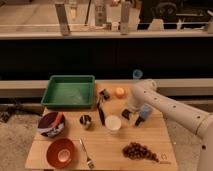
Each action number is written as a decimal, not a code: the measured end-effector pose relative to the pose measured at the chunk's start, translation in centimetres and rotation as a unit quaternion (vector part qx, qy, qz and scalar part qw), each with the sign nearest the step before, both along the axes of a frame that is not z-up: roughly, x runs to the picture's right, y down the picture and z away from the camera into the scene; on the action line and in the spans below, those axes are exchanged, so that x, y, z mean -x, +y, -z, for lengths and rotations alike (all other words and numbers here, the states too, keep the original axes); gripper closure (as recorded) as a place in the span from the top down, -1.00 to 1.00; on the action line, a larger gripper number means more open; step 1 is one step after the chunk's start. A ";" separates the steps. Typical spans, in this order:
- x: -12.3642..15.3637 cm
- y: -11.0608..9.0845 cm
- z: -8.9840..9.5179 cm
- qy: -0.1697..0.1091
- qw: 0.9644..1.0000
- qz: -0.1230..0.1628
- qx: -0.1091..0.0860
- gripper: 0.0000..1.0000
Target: Place eraser in metal cup
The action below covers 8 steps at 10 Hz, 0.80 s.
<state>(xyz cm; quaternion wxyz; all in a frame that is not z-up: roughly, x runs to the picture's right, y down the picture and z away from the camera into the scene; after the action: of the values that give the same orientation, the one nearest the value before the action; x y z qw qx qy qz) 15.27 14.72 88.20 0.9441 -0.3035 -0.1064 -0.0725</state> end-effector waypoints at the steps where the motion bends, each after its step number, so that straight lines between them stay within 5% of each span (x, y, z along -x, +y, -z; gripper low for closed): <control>1: 0.0 0.1 -0.1 0.002 1.000 0.001 0.002 0.60; 8: 0.3 0.3 -0.6 0.007 1.000 0.002 0.008 0.54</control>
<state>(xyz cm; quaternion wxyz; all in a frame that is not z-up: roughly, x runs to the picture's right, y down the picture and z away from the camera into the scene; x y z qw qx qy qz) 14.94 14.98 88.76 0.9422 -0.3116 -0.1001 -0.0712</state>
